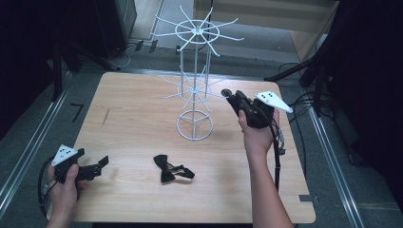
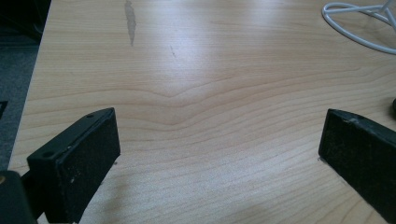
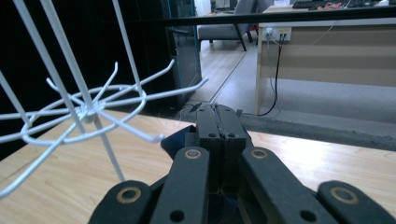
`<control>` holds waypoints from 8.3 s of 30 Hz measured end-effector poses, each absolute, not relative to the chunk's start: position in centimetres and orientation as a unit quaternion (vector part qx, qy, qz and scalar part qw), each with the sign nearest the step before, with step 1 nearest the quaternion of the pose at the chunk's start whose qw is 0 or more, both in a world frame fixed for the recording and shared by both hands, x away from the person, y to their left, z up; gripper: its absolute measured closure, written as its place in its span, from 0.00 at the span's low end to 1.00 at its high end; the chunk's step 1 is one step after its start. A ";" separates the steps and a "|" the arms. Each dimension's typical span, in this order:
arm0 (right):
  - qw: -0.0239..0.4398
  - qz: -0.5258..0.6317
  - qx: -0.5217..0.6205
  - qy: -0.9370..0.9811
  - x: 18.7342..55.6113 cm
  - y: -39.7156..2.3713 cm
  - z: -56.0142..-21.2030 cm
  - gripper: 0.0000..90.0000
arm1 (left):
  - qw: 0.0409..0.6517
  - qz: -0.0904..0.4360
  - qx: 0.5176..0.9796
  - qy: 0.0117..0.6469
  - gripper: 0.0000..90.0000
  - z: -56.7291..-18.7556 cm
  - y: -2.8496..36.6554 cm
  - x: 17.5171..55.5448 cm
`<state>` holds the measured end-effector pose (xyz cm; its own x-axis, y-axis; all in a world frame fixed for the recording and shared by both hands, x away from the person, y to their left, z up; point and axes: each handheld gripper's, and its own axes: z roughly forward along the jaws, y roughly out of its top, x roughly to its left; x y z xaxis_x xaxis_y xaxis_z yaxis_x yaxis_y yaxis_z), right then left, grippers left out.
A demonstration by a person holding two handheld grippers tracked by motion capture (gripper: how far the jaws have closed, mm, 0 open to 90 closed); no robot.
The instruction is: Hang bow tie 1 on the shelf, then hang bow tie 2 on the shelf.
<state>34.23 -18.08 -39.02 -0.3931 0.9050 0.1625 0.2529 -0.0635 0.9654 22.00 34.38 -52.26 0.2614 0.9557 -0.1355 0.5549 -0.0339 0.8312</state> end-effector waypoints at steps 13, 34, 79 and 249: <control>0.291 0.561 0.465 0.620 34.7 -17.4 -38.1 1.00 | 0.416 0.241 0.675 0.560 0.00 -52.3 34.4 22.0; 0.285 0.568 0.449 0.628 33.4 -16.2 -38.3 1.00 | 0.416 0.241 0.675 0.559 0.00 -52.3 34.4 22.0; 0.305 0.574 0.410 0.640 29.9 -13.6 -38.9 0.92 | 0.414 0.236 0.679 0.558 0.00 -52.3 34.4 22.1; 0.245 0.516 0.343 0.745 24.5 -10.3 -47.6 1.00 | 0.414 0.226 0.687 0.553 0.00 -52.3 34.4 22.6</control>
<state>24.48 -10.25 -47.57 -0.6438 0.7651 -0.0113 0.2585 0.2314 0.9379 22.65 34.39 -52.31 0.2866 0.9467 -0.1470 0.5731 -0.0464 0.8182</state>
